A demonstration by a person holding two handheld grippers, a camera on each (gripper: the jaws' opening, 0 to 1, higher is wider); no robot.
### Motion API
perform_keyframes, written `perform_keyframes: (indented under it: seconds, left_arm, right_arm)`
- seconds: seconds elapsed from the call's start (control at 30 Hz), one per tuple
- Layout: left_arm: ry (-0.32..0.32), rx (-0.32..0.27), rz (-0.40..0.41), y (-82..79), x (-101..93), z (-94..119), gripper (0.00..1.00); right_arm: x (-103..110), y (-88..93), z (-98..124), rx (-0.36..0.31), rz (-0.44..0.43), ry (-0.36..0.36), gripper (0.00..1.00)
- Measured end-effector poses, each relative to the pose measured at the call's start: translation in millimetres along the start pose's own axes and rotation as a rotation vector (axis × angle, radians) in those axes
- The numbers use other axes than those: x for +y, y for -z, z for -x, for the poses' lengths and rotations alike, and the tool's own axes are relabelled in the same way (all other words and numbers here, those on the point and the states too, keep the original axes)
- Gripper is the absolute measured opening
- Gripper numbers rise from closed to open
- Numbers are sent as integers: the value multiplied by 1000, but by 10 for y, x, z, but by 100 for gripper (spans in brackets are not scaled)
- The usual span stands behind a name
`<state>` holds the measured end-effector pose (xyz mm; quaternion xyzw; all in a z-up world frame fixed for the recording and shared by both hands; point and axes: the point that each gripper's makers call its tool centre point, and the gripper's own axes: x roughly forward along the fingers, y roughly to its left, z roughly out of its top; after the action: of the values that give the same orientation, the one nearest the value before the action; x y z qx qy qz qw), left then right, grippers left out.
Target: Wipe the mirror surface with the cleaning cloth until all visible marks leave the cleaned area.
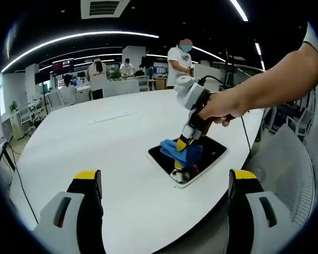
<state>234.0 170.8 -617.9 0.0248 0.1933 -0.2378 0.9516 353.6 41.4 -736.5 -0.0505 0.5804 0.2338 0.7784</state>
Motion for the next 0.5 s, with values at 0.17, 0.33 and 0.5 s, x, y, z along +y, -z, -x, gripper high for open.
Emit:
perform_keyframes:
  seconds: [0.17, 0.33, 0.5]
  left_arm:
    - [-4, -5, -12, -43, 45, 2, 99]
    - [-14, -14, -17, -72, 100, -17, 99]
    - [-15, -15, -13, -82, 118, -51, 99]
  right_arm:
    - [18, 46, -17, 4, 3, -13, 0]
    - [50, 110, -12, 8, 22, -17, 0]
    - [72, 171, 11, 12, 18, -31, 0]
